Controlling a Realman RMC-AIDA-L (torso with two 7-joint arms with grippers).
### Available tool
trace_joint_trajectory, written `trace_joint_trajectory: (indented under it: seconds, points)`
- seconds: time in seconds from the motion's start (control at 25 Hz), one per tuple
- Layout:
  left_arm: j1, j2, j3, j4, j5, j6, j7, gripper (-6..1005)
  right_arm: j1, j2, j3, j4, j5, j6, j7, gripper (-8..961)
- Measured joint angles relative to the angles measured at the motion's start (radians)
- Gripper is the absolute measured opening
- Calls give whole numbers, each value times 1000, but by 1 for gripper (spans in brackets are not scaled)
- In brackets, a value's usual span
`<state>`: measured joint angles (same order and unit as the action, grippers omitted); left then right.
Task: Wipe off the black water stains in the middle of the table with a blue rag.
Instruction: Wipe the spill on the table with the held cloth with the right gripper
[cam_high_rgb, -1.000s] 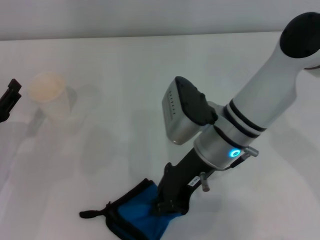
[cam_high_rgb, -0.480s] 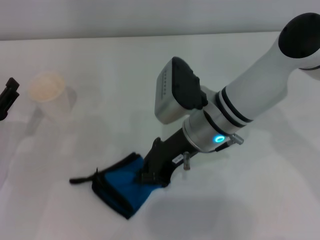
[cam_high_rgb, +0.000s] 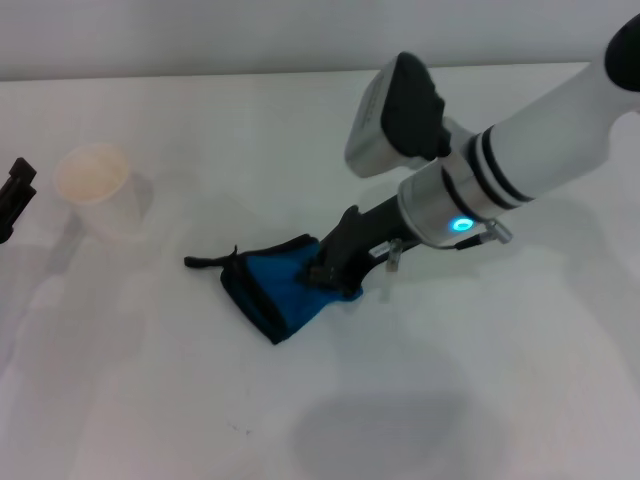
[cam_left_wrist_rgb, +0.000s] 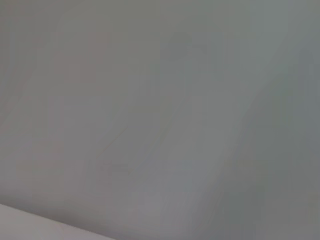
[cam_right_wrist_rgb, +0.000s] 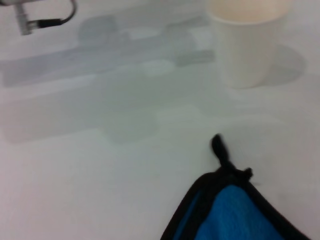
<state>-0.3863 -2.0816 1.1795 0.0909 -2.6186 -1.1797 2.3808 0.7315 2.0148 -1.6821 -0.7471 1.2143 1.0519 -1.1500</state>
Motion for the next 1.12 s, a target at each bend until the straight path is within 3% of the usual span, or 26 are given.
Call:
trace_joint_trajectory:
  seconds: [0.2,0.48,0.72,0.92,1.12]
  points:
    - [2,0,0,0,0,0,0,859,-6,4,10,0,-8,54,-6,61]
    - [3,-2,0,-2,0,0,-1,860,-4,13,-224,-11,133,53,-2,61]
    - [2,-2,0,-5,0,0,-2,860,-3,13,-317,-12,206,89,-6,61]
    - [-1,-2,0,-7,0,-1,-2,859,-5,13,-339,-12,217,152,-10,59]
    - [-5,-2,0,-7,0,-2,-2,860,-10,13,-339,-12,242,107,-33,56]
